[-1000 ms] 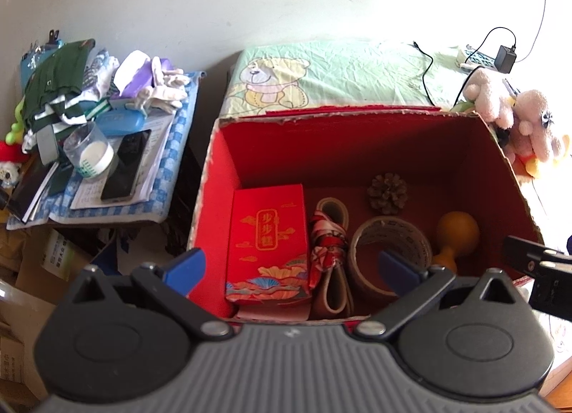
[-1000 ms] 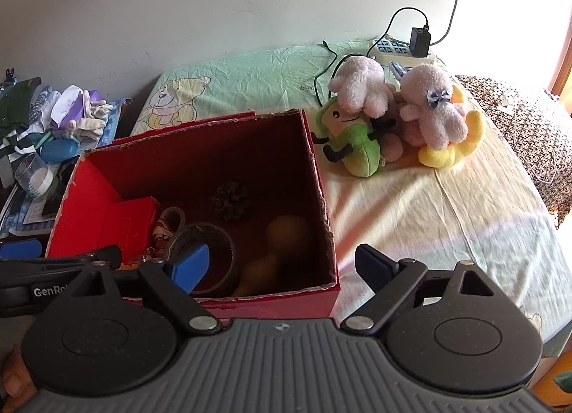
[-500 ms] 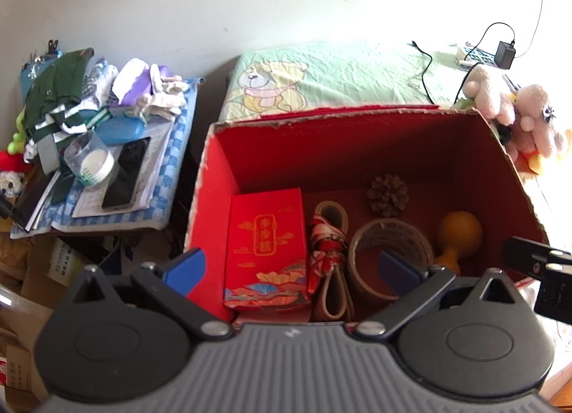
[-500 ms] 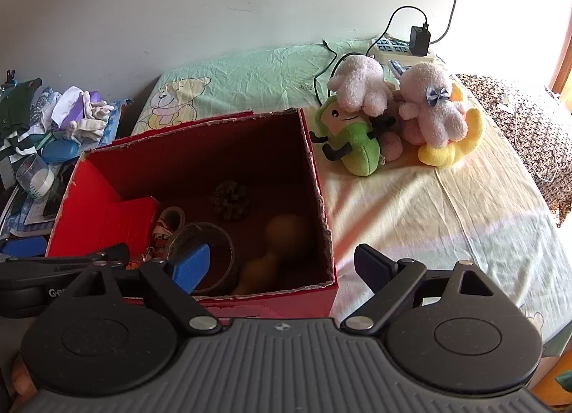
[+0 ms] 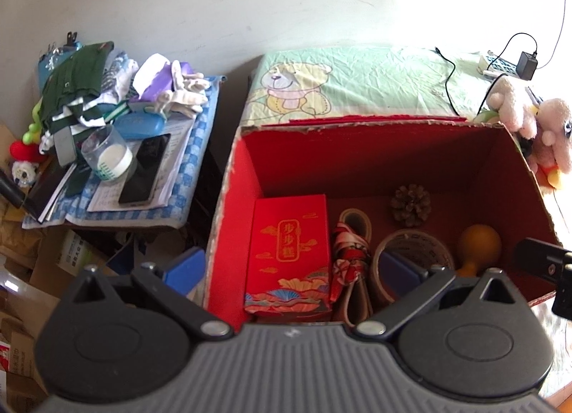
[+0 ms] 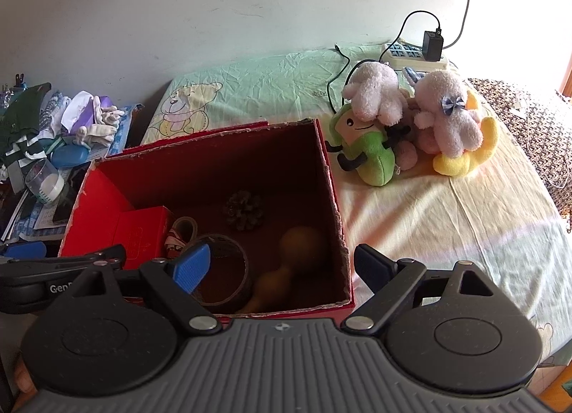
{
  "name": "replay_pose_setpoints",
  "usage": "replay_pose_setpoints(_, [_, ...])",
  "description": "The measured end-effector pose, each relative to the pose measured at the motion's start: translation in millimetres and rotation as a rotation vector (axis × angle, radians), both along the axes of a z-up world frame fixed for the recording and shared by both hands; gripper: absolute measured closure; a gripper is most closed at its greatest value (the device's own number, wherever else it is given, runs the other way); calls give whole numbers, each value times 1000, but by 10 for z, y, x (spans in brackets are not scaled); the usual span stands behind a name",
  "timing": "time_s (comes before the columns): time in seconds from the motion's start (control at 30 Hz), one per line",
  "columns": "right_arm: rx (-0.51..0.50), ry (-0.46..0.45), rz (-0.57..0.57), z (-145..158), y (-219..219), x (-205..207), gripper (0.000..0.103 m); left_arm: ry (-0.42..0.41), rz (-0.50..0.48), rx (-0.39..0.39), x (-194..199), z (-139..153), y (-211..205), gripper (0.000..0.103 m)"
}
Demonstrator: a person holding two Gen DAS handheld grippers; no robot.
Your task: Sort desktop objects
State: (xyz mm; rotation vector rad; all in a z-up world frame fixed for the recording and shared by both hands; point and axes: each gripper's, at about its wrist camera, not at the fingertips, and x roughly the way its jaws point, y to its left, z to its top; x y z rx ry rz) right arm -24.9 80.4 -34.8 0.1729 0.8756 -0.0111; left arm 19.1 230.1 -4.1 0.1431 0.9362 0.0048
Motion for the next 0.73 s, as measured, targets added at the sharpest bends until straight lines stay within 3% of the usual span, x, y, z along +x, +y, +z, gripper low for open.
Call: replay_pose_setpoints(0.73, [10,6,23,-31,46,4,13,-38,7,-31,-11,-1,13,1])
